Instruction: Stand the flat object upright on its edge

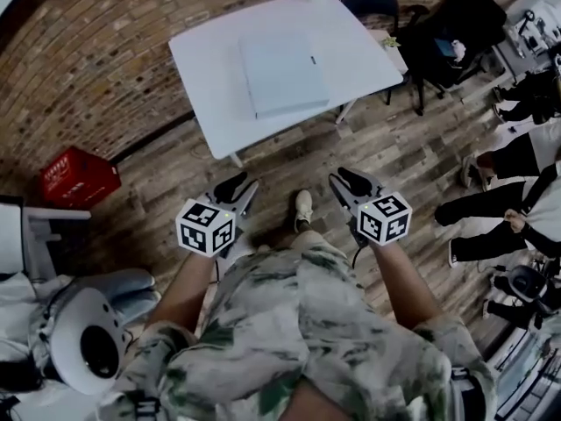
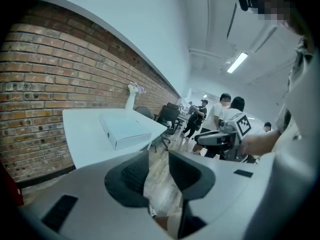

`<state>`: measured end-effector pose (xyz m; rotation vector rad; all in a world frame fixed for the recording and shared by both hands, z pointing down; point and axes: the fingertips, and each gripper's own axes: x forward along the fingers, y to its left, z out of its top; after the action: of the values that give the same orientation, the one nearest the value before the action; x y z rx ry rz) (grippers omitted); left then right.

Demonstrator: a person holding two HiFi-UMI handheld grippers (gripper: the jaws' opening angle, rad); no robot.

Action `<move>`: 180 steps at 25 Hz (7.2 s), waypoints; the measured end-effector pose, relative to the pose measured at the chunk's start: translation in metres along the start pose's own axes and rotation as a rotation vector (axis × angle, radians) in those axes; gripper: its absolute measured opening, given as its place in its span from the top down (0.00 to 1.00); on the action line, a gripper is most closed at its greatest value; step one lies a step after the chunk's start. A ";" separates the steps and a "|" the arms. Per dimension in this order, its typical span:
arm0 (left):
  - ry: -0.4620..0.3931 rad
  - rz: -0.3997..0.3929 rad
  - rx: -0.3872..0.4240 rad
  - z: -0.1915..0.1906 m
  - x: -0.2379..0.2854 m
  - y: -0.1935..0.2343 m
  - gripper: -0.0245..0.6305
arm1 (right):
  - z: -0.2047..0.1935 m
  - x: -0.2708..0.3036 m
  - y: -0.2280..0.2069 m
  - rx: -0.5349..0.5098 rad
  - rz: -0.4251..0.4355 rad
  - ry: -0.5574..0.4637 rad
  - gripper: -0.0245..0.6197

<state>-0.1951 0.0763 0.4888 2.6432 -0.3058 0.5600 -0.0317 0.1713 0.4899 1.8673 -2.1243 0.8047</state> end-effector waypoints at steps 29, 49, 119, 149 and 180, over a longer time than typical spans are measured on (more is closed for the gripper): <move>0.075 0.162 -0.149 0.117 0.212 0.171 0.74 | 0.113 0.203 -0.233 0.092 0.134 0.194 0.71; 0.177 0.126 -0.423 0.094 0.274 0.288 0.61 | 0.126 0.325 -0.291 0.218 0.161 0.376 0.59; 0.030 0.480 -0.078 0.353 0.372 0.436 0.56 | 0.416 0.505 -0.379 -0.499 0.413 0.040 0.65; -0.064 0.669 0.102 0.370 0.440 0.554 0.56 | 0.439 0.614 -0.425 -0.674 0.274 -0.127 0.68; -0.121 0.747 0.001 0.352 0.385 0.476 0.54 | 0.405 0.541 -0.419 -0.565 0.179 -0.095 0.63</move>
<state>0.1285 -0.5503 0.5302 2.5071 -1.3520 0.6084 0.3548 -0.5225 0.5281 1.4561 -2.2831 0.1087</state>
